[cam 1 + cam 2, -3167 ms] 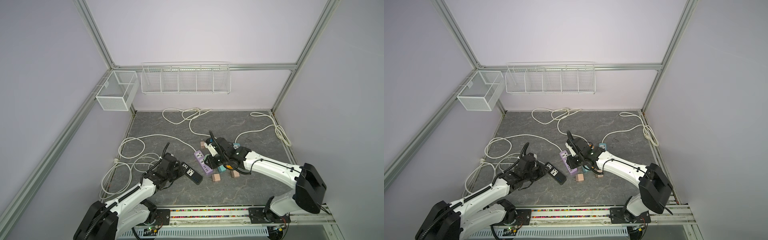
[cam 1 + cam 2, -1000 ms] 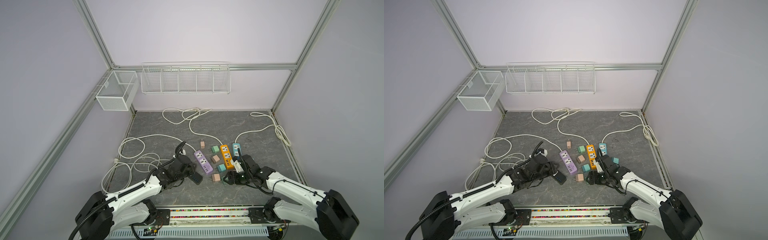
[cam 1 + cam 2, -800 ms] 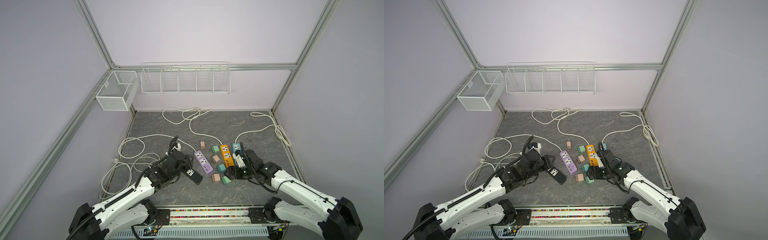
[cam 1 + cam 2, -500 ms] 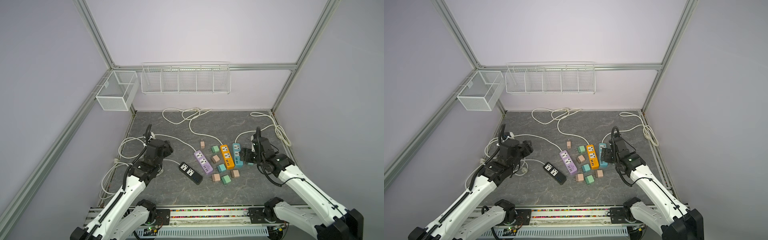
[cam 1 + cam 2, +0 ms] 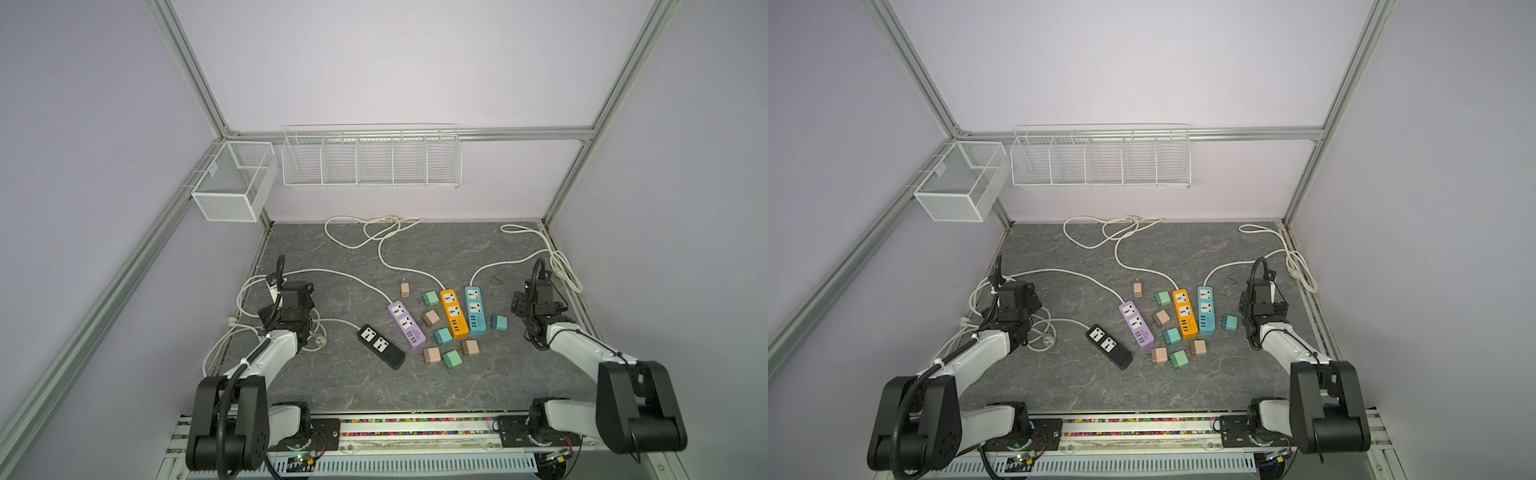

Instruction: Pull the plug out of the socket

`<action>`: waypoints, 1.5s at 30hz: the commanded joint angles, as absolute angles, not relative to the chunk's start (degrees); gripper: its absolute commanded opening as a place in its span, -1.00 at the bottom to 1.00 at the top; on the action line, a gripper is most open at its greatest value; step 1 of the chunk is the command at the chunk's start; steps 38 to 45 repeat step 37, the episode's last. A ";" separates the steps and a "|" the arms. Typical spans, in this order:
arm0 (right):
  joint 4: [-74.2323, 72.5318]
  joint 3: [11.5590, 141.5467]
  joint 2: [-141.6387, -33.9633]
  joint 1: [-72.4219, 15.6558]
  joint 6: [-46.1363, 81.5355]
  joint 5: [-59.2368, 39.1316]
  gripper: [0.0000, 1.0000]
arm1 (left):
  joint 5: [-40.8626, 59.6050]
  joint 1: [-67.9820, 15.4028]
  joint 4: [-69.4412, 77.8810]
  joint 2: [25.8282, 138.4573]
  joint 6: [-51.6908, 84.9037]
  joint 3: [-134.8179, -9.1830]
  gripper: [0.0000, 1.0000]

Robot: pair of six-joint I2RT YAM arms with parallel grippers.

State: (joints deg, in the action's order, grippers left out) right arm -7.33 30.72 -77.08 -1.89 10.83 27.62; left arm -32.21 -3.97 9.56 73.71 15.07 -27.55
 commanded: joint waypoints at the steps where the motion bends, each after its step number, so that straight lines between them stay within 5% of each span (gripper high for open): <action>1: -25.59 28.43 -79.42 -0.82 4.44 20.08 0.78 | -27.03 -3.69 33.84 76.62 8.27 -24.06 0.99; 7: -37.64 26.42 -83.09 0.51 0.69 8.85 0.78 | -18.38 -2.82 45.21 82.70 4.79 -22.21 0.99; 11: -60.54 17.71 -89.03 -0.22 -2.43 5.28 0.76 | -12.61 -2.90 57.46 88.42 1.41 -19.07 0.99; 14: -48.65 22.15 -87.17 -0.27 -0.57 9.50 0.76 | -18.08 -2.79 45.65 86.65 4.44 -23.91 0.99; 18: -49.90 21.64 -87.35 -0.67 -0.97 9.98 0.77 | -18.10 -3.22 54.38 89.17 2.76 -21.62 0.99; 45: -50.44 21.59 -87.66 -0.81 -1.00 10.21 0.77 | -17.91 -3.18 53.09 88.77 2.84 -21.86 0.99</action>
